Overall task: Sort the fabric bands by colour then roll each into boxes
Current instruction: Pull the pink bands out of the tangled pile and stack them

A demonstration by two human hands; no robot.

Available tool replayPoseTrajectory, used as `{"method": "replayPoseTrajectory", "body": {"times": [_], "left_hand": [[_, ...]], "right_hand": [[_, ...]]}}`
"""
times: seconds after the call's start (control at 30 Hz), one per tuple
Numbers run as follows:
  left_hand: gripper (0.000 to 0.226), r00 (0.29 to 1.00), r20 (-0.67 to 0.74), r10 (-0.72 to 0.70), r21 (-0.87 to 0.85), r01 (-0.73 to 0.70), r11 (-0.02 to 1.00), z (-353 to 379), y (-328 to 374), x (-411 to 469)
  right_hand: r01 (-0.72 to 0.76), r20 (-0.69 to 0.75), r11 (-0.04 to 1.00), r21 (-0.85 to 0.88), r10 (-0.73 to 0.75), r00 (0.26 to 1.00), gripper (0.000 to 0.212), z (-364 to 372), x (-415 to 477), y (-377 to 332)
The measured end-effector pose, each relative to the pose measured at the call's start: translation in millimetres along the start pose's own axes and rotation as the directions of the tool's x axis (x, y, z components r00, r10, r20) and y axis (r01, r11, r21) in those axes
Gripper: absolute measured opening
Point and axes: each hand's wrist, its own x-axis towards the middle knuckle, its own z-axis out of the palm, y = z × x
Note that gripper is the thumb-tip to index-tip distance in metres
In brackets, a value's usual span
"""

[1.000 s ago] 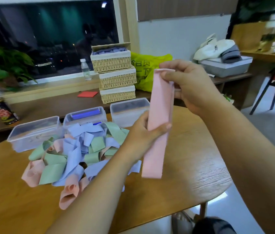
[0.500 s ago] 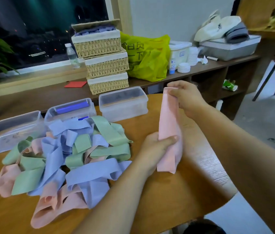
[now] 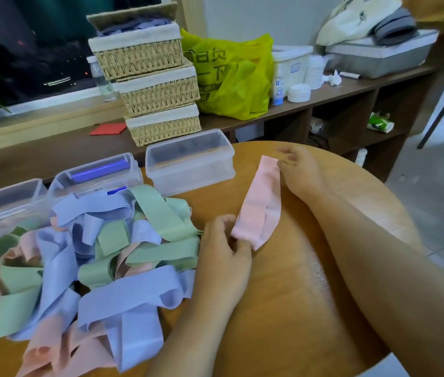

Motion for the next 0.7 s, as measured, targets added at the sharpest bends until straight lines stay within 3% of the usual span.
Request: {"method": "replayPoseTrajectory", "body": {"times": [0.2, 0.37, 0.53, 0.7], "left_hand": [[0.040, 0.991, 0.027, 0.130, 0.191, -0.133, 0.972, 2, -6, -6], [0.026, 0.990, 0.017, 0.138, 0.182, -0.139, 0.973, 1, -8, 1], [0.019, 0.998, -0.015, 0.069, 0.094, -0.067, 0.993, -6, -6, 6], [0.025, 0.998, -0.025, 0.055, 0.055, -0.053, 0.997, -9, -4, 5]], "right_hand": [[0.041, 0.098, 0.999, 0.008, -0.041, 0.994, 0.029, -19, -50, -15], [0.162, 0.234, 0.986, -0.046, -0.147, 0.961, 0.015, -28, -106, -24], [0.281, 0.256, 0.935, -0.214, -0.224, 0.940, 0.011, -33, -138, -15], [0.268, 0.241, 0.911, -0.313, -0.197, 0.950, 0.017, -31, -138, -13]]}}
